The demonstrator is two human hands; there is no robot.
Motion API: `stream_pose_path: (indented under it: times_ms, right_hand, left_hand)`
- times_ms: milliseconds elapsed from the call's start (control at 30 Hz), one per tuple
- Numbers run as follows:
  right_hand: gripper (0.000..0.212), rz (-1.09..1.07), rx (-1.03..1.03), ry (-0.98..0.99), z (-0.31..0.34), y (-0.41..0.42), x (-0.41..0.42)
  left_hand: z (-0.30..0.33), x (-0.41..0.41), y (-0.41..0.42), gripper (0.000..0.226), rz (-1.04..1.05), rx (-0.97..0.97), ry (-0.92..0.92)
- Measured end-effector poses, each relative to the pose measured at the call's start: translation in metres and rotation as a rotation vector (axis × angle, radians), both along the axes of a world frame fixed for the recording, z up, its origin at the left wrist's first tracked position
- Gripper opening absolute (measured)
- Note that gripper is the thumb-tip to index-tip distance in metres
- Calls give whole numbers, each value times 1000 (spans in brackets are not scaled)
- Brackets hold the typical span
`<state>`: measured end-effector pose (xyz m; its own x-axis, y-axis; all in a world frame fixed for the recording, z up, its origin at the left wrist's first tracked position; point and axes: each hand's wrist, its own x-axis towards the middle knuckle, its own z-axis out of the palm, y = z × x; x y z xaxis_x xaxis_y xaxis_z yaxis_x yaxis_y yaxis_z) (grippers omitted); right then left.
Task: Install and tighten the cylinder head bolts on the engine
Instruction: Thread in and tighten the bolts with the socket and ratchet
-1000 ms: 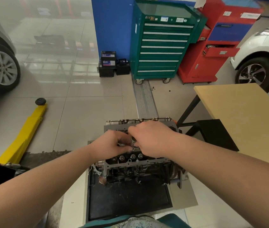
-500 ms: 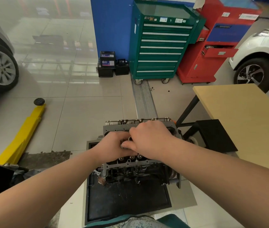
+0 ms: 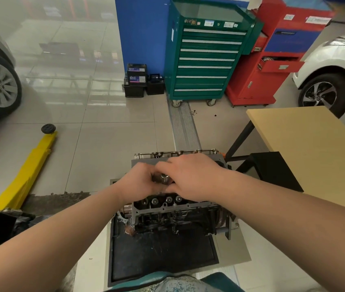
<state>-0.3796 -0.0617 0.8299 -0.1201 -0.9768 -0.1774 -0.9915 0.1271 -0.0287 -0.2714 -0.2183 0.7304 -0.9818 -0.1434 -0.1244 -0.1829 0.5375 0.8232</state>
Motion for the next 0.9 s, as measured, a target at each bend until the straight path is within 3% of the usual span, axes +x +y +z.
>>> stream_pose_path:
  times_ms: [67,200,267,367,467,633,767,900]
  right_hand:
    - [27,-2,8,19,-1,0,1]
    - [59,-130,-12,177,-5,-5,8]
    - [63,-111,-19,164,-5,-3,7]
    - [38,19,33,57,2,0,3]
    - [23,-22,32,107,2,-2,5]
    - [47,-112,35,112,-1,-8,11]
    - [29,-25,46,85,0,-2,7]
    - [24,-52,-2,106,-3,-4,11]
  left_hand:
    - [0,1,-1,21,-53,4,-37]
    - [2,5,8,24,-10,39,47]
    - [0,5,8,22,44,-1,83]
    - [-2,4,1,12,19,19,46]
    - [0,5,3,19,-56,42,14]
    - [-7,3,7,41,50,-76,94]
    - [-11,8,2,10,25,15,89]
    - [-10,8,6,13,22,47,111]
